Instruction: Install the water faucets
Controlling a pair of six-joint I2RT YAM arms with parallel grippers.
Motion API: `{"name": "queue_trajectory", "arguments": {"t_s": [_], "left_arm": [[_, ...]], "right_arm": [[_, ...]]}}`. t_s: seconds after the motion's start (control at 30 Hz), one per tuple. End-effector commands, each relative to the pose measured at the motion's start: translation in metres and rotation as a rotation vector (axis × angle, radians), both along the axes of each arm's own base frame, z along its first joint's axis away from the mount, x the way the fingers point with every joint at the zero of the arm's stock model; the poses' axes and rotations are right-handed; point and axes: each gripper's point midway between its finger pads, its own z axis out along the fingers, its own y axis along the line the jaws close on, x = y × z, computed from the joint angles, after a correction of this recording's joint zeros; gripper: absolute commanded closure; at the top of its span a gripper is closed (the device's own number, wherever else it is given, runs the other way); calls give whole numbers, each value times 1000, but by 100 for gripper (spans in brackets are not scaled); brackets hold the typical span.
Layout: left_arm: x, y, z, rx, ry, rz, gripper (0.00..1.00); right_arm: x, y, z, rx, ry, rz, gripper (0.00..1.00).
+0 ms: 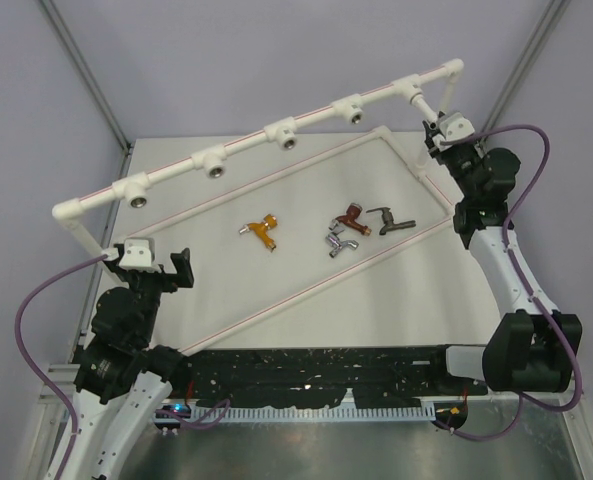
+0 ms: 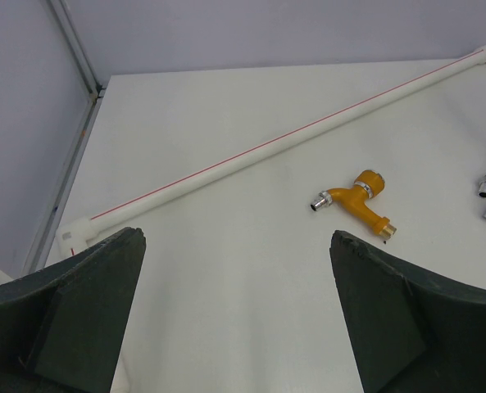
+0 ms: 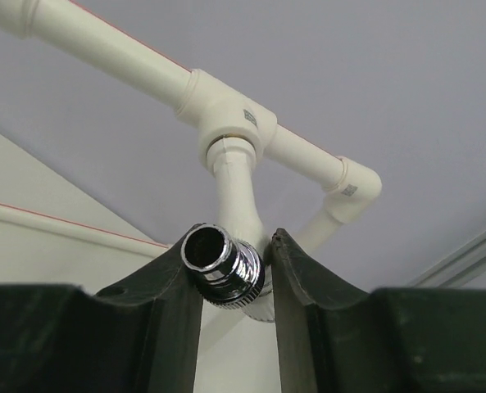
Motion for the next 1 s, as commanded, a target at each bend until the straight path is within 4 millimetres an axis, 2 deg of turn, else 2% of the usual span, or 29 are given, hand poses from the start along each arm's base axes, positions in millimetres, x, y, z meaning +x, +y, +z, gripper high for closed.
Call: {"name": "queue_trajectory", "arguments": {"t_s": [0.0,0.2,0.37,0.4,0.43,0.47,0.5,0.53,0.57,0.6,0.63,0.67,0.7,0.73,0.77,0.8,0.83,0.87,0.9,0.93,0.97], "left_arm": [[3,-2,14,-9,-55,-6,0],[3,-1,15,-10,-59,-3,0],[2,0,16,-13,-65,-1,0],[2,0,16,-13,-65,-1,0],[1,0,16,-12,-66,1,0],[1,0,17,-12,-69,1,1],[1,1,17,-12,-69,2,0],[1,1,17,-14,-70,5,0],[1,1,16,-15,-69,5,0],[1,1,16,-13,-69,5,0],[0,1,18,-14,-72,7,0],[1,1,17,-15,-70,5,0],[1,1,17,-15,-70,7,0],[1,2,17,-14,-70,10,0],[0,3,18,-16,-73,13,0],[0,3,17,-16,-72,14,0],[0,4,18,-18,-74,20,0],[0,4,18,-19,-73,22,0],[-1,5,18,-21,-73,27,0],[-2,7,18,-28,-73,33,0],[-3,8,18,-39,-75,39,0]], "right_arm": [[-13,30,10,322,77,199,95],[-7,33,8,681,206,276,95],[-5,30,10,755,235,277,95],[-6,27,13,751,221,260,91],[-7,25,11,748,217,248,81],[-10,19,15,735,188,226,58],[-12,14,12,714,177,201,49],[-18,10,15,710,167,180,36],[-20,6,10,684,165,153,31],[-28,3,13,678,157,132,18],[-32,-1,6,662,157,102,12],[-41,-4,9,660,150,87,4],[-51,-9,9,654,130,56,4],[-56,-11,-4,657,156,30,5],[-68,-17,4,667,119,0,4],[-74,-20,-11,672,151,-33,5],[-87,-27,-9,684,138,-79,4],[-92,-33,-19,700,153,-119,5],[-106,-41,-20,726,150,-173,4],[-112,-45,-31,741,166,-208,5],[-125,-53,-35,771,165,-257,4]]}}
